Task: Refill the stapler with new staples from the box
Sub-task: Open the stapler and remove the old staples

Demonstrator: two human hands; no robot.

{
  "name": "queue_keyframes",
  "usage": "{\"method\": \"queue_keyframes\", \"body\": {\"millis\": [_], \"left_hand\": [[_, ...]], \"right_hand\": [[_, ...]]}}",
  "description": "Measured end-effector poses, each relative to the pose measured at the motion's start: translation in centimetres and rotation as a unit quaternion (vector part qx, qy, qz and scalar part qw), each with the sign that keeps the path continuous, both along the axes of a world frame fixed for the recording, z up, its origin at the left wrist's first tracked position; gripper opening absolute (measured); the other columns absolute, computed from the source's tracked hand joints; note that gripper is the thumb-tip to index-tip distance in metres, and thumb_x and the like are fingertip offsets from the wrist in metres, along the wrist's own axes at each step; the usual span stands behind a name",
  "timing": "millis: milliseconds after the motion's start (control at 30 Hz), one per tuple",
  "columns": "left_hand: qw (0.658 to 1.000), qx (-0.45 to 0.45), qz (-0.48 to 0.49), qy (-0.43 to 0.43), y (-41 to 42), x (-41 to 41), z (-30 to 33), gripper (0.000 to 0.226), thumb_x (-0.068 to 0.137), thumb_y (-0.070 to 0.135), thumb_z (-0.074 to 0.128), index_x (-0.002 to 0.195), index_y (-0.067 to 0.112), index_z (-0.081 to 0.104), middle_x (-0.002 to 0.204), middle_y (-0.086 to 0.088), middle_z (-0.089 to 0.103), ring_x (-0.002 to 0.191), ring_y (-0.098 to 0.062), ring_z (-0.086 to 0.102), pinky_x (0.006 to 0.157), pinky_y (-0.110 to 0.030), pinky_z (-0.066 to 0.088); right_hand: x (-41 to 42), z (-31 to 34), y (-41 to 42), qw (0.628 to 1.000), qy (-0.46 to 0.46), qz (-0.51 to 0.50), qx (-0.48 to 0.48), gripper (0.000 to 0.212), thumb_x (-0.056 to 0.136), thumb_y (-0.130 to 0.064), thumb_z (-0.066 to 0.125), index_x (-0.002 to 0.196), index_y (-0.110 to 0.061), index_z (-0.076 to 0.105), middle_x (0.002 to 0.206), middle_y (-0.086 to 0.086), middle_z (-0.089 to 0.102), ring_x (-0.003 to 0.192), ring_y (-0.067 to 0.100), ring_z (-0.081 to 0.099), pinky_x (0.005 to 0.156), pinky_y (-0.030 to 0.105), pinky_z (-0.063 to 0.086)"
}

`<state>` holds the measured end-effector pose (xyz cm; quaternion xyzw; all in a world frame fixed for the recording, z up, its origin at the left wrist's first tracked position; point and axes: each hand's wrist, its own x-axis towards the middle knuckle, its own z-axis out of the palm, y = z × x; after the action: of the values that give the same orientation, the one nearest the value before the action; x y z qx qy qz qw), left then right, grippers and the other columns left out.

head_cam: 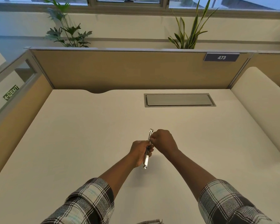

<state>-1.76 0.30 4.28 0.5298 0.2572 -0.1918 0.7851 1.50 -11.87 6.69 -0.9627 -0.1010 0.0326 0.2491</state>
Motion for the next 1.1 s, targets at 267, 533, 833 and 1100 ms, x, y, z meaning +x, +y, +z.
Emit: {"method": "queue_keyframes", "body": {"millis": [267,533,833,1100], "left_hand": [[0.999,0.023,-0.026,-0.011,0.6,-0.3,-0.5,0.012,0.085,0.003,0.057,0.083,-0.003,0.066,0.067,-0.011,0.064,0.054,-0.018,0.055,0.05,-0.026,0.043],[1.0,0.01,-0.018,0.007,0.8,-0.3,-0.6,0.01,0.083,0.006,0.059,0.08,-0.002,0.066,0.062,-0.012,0.064,0.053,-0.018,0.06,0.053,-0.028,0.045],[0.999,0.001,-0.031,0.021,1.0,0.0,-0.6,0.013,0.084,0.006,0.055,0.085,0.001,0.067,0.06,-0.008,0.067,0.056,-0.019,0.065,0.056,-0.029,0.048],[0.999,0.005,-0.039,0.026,1.0,0.1,-1.0,0.014,0.088,0.011,0.059,0.092,0.002,0.068,0.069,-0.007,0.071,0.063,-0.019,0.066,0.058,-0.029,0.05]], "right_hand": [[0.3,0.0,0.0,0.998,0.003,0.045,-0.05,0.018,0.085,-0.019,0.053,0.082,-0.012,0.07,0.084,0.005,0.064,0.08,0.024,0.06,0.07,0.037,0.049],[0.1,-0.6,0.0,0.992,0.005,0.088,-0.088,0.021,0.097,-0.025,0.041,0.104,-0.01,0.054,0.104,0.006,0.056,0.092,0.024,0.053,0.074,0.036,0.044],[-0.3,-0.5,-0.1,0.998,0.029,0.036,0.042,0.012,0.088,-0.02,0.053,0.079,-0.012,0.055,0.08,0.006,0.065,0.073,0.024,0.059,0.062,0.034,0.046],[-0.1,-1.0,-0.6,0.995,0.044,-0.003,0.093,0.01,0.079,-0.014,0.063,0.071,-0.008,0.061,0.068,0.004,0.069,0.066,0.02,0.063,0.054,0.024,0.044]]}}
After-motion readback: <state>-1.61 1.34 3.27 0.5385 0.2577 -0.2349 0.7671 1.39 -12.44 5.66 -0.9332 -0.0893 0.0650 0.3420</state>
